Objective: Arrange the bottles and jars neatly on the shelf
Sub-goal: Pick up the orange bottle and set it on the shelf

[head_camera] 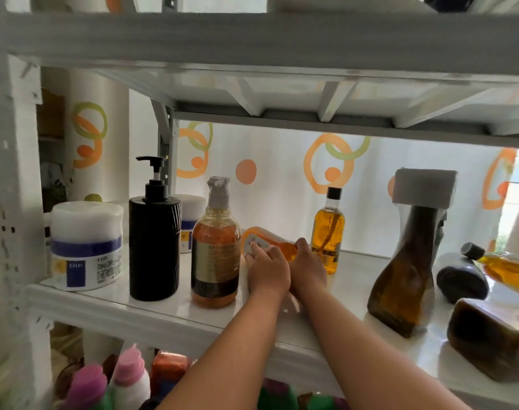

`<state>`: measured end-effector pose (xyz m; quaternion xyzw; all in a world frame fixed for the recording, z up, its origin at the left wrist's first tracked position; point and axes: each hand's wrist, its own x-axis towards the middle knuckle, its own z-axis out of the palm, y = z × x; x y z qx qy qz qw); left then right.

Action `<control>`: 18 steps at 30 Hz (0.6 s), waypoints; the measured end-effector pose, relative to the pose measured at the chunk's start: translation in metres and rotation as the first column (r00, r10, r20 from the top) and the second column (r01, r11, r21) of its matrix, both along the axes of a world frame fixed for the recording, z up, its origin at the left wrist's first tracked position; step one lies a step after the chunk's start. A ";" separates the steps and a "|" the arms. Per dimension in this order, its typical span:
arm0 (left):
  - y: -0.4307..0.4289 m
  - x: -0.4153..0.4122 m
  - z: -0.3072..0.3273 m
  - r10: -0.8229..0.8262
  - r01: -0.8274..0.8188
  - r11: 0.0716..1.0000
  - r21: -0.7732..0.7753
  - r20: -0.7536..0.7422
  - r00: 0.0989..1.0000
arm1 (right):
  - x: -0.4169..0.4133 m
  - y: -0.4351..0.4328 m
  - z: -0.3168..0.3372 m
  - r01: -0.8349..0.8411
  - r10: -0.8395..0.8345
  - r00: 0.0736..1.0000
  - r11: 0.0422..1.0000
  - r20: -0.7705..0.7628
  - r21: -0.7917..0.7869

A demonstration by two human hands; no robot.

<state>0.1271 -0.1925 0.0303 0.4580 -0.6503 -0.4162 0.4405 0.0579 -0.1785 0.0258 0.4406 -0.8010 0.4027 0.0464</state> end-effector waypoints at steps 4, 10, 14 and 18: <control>0.019 0.005 -0.001 -0.013 0.016 0.999 -0.050 0.047 0.999 | 0.003 0.021 -0.002 0.032 -0.032 0.999 0.999 0.017 0.034; 0.040 0.020 -0.002 -0.036 0.052 0.979 -0.195 0.082 0.996 | 0.010 0.049 -0.003 0.128 -0.131 0.991 0.987 0.024 0.097; 0.054 0.035 -0.006 -0.087 0.089 0.968 -0.236 0.018 0.996 | 0.014 0.067 -0.008 0.115 -0.127 0.986 0.988 0.111 0.107; 0.065 0.052 -0.009 -0.091 0.097 0.974 -0.205 0.042 0.995 | 0.019 0.080 -0.011 0.110 -0.123 0.986 0.988 0.111 0.112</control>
